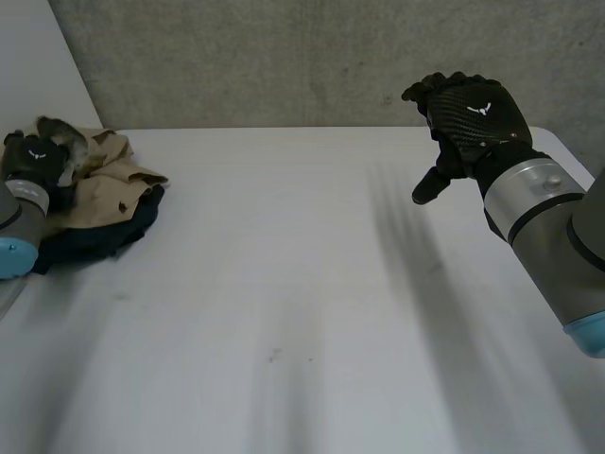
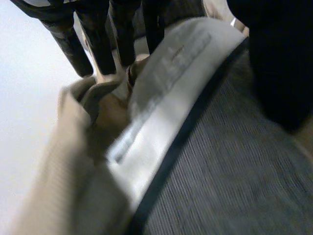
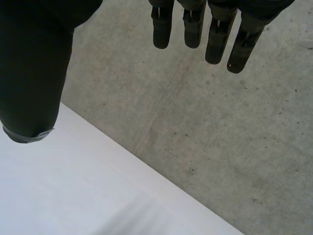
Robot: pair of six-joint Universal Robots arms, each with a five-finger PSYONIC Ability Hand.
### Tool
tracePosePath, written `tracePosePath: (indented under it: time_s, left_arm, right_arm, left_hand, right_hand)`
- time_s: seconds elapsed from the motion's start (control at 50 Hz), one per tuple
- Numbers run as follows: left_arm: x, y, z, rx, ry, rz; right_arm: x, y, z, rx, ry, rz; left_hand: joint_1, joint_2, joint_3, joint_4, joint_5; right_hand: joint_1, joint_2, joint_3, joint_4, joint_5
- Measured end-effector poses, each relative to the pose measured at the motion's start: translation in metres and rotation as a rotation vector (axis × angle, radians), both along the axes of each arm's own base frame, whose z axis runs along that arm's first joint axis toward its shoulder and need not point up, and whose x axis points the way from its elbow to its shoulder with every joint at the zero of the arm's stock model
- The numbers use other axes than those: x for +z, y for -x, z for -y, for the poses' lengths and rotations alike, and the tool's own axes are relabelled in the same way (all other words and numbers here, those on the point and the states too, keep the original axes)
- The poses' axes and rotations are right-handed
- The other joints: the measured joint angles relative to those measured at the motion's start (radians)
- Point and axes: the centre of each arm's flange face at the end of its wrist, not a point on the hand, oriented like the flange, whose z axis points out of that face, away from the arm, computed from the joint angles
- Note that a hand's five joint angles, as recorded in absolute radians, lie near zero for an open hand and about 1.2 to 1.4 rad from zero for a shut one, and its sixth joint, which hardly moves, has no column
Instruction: Fold the laundry.
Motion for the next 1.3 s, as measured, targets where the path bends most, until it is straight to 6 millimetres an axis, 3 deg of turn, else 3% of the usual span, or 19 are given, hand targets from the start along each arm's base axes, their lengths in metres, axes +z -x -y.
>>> tracePosePath:
  time_s: [0.04, 0.08, 0.12, 0.2, 0.24, 0.3, 0.32, 0.4, 0.52, 0.58, 0.6, 0.62, 0.64, 0.66, 0.76, 0.88, 1.02, 1.16, 1.3]
  left_arm:
    - [-0.008, -0.004, 0.005, 0.007, -0.011, 0.018]
    - [-0.009, -0.003, 0.006, 0.006, -0.013, 0.021]
    - [-0.002, 0.005, 0.004, -0.001, -0.006, 0.019]
    - [0.023, 0.030, -0.010, -0.023, 0.029, -0.022]
    - [0.023, 0.030, -0.010, -0.023, 0.029, -0.022]
    - [0.059, 0.074, -0.046, -0.092, 0.066, -0.148]
    - [0.059, 0.074, -0.046, -0.092, 0.066, -0.148]
    - [0.094, 0.142, -0.122, -0.300, 0.033, -0.382]
    - [0.096, 0.210, -0.234, -0.629, -0.178, -0.629]
    - [0.086, 0.227, -0.273, -0.743, -0.292, -0.681]
    - [0.085, 0.229, -0.277, -0.755, -0.304, -0.685]
    - [0.082, 0.233, -0.288, -0.786, -0.337, -0.693]
    - [0.080, 0.236, -0.293, -0.804, -0.355, -0.697]
    - [0.078, 0.238, -0.299, -0.822, -0.374, -0.699]
    - [0.078, 0.239, -0.301, -0.835, -0.381, -0.700]
    - [0.099, 0.206, -0.255, -0.720, -0.261, -0.713]
    - [0.103, 0.180, -0.233, -0.635, -0.213, -0.716]
    - [0.090, 0.164, -0.216, -0.576, -0.197, -0.651]
    - [0.060, 0.151, -0.182, -0.518, -0.184, -0.414]
  right_arm:
    - [-0.002, 0.000, 0.000, 0.000, -0.004, -0.002]
    - [-0.002, 0.000, 0.001, -0.001, -0.004, -0.003]
    - [-0.002, 0.000, 0.001, -0.001, -0.005, -0.003]
    - [-0.001, 0.001, 0.002, -0.006, -0.003, -0.002]
    - [-0.001, 0.001, 0.002, -0.006, -0.003, -0.002]
    - [0.001, 0.003, 0.003, -0.011, 0.003, 0.001]
    - [0.001, 0.003, 0.003, -0.011, 0.003, 0.001]
    - [0.006, 0.004, 0.004, -0.014, 0.016, 0.007]
    - [0.012, 0.005, 0.003, -0.016, 0.033, 0.014]
    - [0.014, 0.005, 0.003, -0.017, 0.039, 0.017]
    - [0.014, 0.005, 0.003, -0.017, 0.039, 0.017]
    - [0.014, 0.005, 0.003, -0.017, 0.040, 0.017]
    - [0.015, 0.005, 0.003, -0.017, 0.040, 0.017]
    - [0.015, 0.005, 0.003, -0.017, 0.040, 0.018]
    - [0.015, 0.005, 0.003, -0.017, 0.040, 0.017]
    - [0.007, 0.003, -0.001, -0.009, 0.011, -0.074]
    - [-0.019, 0.002, -0.005, 0.014, -0.083, -0.285]
    - [-0.051, -0.008, -0.024, 0.089, -0.205, -0.403]
    - [-0.075, -0.027, -0.056, 0.166, -0.273, -0.328]
  left_hand:
    - [0.423, 0.436, 0.431, 0.414, 0.402]
    - [0.423, 0.436, 0.431, 0.414, 0.402]
    - [0.657, 0.845, 0.832, 0.815, 0.774]
    - [0.660, 0.881, 0.864, 0.866, 0.798]
    - [0.660, 0.881, 0.864, 0.866, 0.798]
    - [0.659, 0.883, 0.865, 0.881, 0.798]
    - [0.659, 0.883, 0.865, 0.881, 0.798]
    - [0.659, 0.888, 0.872, 0.885, 0.829]
    - [0.659, 0.897, 0.883, 0.896, 0.832]
    - [0.300, 0.516, 0.509, 0.520, 0.460]
    - [0.300, 0.516, 0.509, 0.520, 0.460]
    - [-0.026, 0.200, 0.199, 0.215, 0.142]
    - [-0.026, 0.200, 0.199, 0.215, 0.142]
    - [-0.132, -0.056, -0.049, -0.054, -0.065]
    - [-0.132, -0.100, -0.096, -0.108, -0.084]
    - [-0.132, -0.100, -0.096, -0.108, -0.084]
    - [-0.132, -0.100, -0.096, -0.108, -0.084]
    - [-0.132, -0.100, -0.096, -0.108, -0.084]
    - [-0.131, -0.100, -0.096, -0.108, -0.084]
  right_hand:
    - [0.000, 0.000, 0.000, 0.000, 0.000]
    - [0.000, 0.000, 0.000, 0.000, 0.000]
    - [0.000, 0.000, 0.000, 0.000, 0.000]
    - [0.000, 0.000, 0.000, 0.000, 0.000]
    - [0.000, 0.000, 0.000, 0.000, 0.000]
    - [0.000, 0.000, 0.000, 0.000, 0.000]
    - [0.000, 0.000, 0.000, 0.000, 0.000]
    - [0.000, 0.000, 0.000, 0.000, 0.000]
    - [0.000, 0.000, 0.000, 0.000, 0.000]
    - [0.000, 0.000, 0.000, 0.000, 0.000]
    - [0.000, 0.000, 0.000, 0.000, 0.000]
    - [0.000, 0.000, 0.000, 0.000, 0.000]
    - [0.000, 0.000, 0.000, 0.000, 0.000]
    - [0.000, 0.000, 0.000, 0.000, 0.000]
    - [0.000, 0.000, 0.000, 0.000, 0.000]
    - [0.000, 0.000, 0.000, 0.000, 0.000]
    - [0.000, 0.000, 0.000, 0.000, 0.000]
    - [0.000, 0.000, 0.000, 0.000, 0.000]
    - [0.000, 0.000, 0.000, 0.000, 0.000]
